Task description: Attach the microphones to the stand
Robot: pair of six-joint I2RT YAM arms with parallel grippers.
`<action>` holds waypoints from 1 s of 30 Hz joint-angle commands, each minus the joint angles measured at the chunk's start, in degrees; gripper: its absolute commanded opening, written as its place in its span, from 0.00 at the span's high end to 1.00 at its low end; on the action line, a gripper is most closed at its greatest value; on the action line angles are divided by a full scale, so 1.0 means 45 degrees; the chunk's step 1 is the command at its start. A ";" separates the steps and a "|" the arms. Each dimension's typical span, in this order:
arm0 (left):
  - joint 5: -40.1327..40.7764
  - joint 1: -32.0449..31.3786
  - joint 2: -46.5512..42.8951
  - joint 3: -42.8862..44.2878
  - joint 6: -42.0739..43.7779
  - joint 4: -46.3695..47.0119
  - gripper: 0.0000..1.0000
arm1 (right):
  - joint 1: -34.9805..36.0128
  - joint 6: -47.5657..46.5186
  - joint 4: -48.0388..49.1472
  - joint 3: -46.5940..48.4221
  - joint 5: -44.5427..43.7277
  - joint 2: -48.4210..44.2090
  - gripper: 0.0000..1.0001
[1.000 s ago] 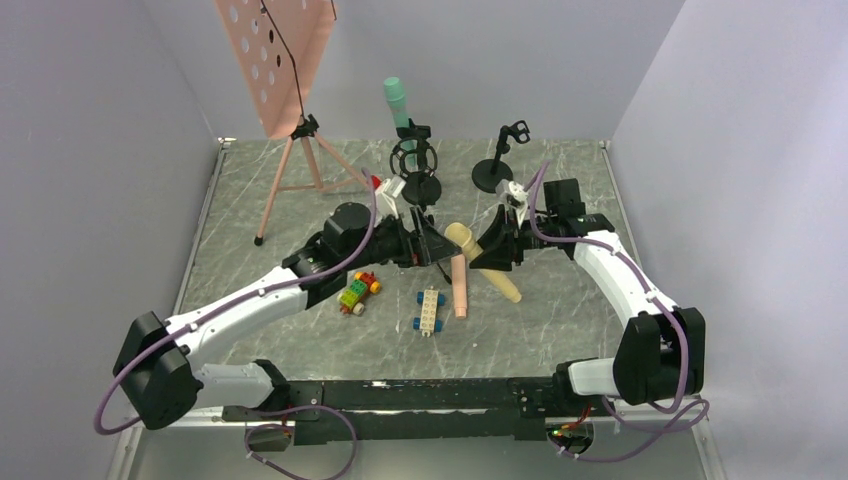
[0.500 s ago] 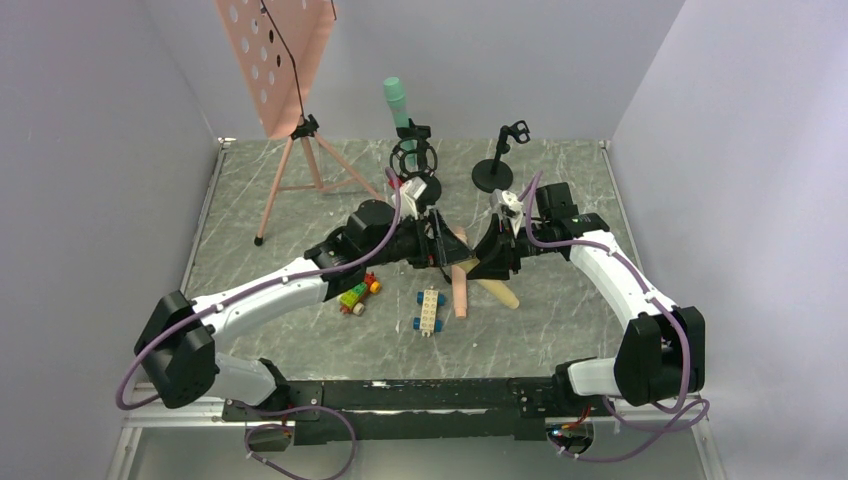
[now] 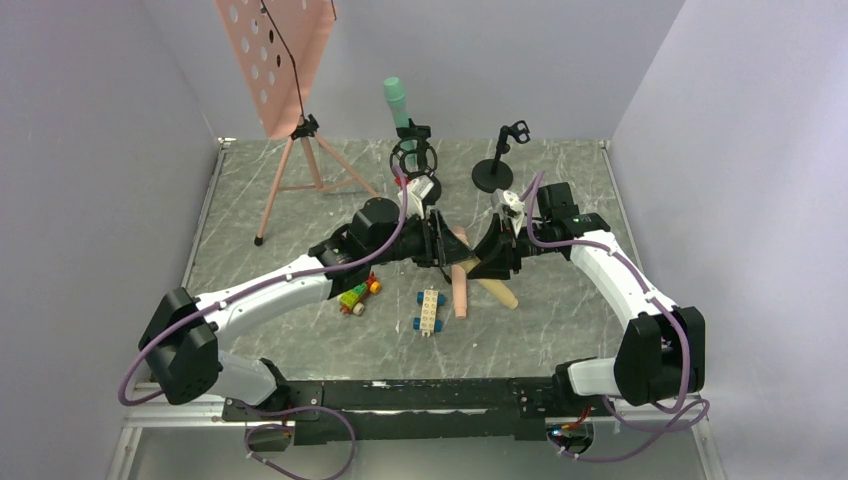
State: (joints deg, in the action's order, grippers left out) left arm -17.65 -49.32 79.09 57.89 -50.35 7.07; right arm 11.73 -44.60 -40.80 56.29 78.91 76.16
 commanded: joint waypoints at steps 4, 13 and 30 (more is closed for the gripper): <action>-0.0166 -0.0136 0.0100 0.0541 0.0350 0.0367 0.74 | 0.0041 -0.0506 0.0022 0.0459 0.0641 -0.0099 0.80; 0.0298 -0.0151 -0.0696 0.0649 0.1859 -0.0440 0.98 | 0.0031 -0.0673 -0.0392 0.0589 0.0648 -0.0148 0.00; 0.3313 -0.0125 -0.4250 0.4303 0.7344 -0.9035 1.00 | -0.2527 -0.3203 -0.3049 0.1572 0.0763 -0.0815 0.00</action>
State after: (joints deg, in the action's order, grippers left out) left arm -8.51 -49.74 61.84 68.60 -25.32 -23.77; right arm 1.30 -59.37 -56.18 62.22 80.07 74.56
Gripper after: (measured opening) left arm 0.557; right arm 0.994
